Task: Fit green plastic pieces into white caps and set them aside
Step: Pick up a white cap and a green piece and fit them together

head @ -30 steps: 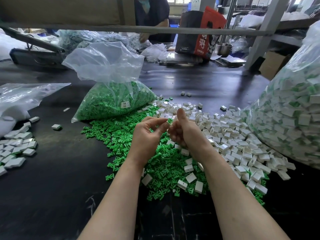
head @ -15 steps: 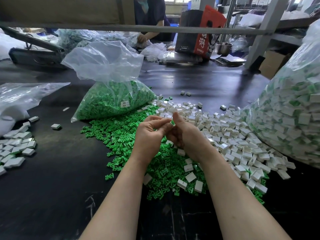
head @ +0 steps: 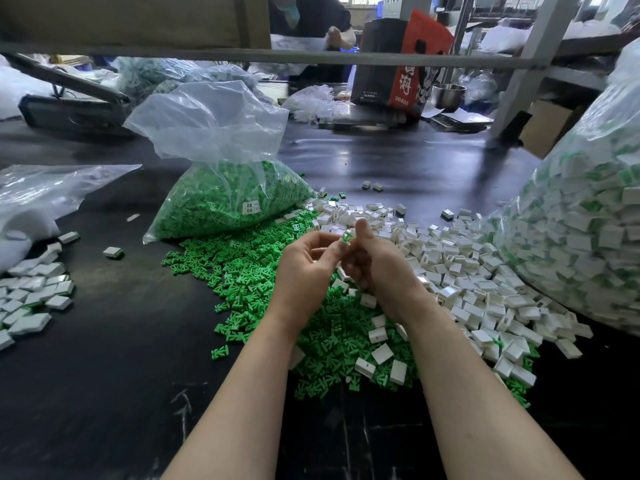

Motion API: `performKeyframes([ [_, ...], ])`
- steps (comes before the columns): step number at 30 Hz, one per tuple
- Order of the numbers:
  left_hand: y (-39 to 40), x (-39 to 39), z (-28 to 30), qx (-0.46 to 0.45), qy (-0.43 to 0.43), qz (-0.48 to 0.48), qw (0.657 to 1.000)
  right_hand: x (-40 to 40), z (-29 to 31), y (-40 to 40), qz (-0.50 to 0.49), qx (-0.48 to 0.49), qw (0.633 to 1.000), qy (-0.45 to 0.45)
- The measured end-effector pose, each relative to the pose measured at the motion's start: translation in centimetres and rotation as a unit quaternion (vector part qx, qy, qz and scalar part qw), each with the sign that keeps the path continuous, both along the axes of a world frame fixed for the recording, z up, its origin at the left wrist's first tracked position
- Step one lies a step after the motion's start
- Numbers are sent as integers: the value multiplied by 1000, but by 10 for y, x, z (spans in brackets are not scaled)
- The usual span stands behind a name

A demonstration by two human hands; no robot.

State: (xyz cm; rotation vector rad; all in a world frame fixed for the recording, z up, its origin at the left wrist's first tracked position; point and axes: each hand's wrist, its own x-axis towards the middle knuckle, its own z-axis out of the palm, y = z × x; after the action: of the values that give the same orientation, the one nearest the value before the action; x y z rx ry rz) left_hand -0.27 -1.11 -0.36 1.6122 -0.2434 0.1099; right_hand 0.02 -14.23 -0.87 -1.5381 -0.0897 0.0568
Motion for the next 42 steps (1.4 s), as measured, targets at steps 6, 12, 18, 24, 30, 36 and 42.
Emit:
performKeyframes([
  [6, 4, 1, 0, -16, 4, 37, 999, -4, 0, 4, -51, 40, 993, -103],
  [12, 7, 2, 1, -37, 36, 30, 998, -11, 7, 7, -25, -21, 988, -148],
  [18, 9, 2, 2, -54, 53, 9, 997, -8, 4, 8, -45, -72, 984, -159],
  [24, 8, 2, -1, -57, 57, 12, 997, -6, 2, 7, -59, -78, 983, -155],
  [30, 9, 2, 0, -91, 33, 18, 995, -4, 2, 3, -47, -43, 989, -133],
  [36, 7, 1, 1, -96, 17, 39, 995, 0, 2, 0, -21, 47, 999, 11],
  [42, 6, -2, 4, -88, 6, 24, 996, 0, 2, 1, 69, 109, 990, 60],
])
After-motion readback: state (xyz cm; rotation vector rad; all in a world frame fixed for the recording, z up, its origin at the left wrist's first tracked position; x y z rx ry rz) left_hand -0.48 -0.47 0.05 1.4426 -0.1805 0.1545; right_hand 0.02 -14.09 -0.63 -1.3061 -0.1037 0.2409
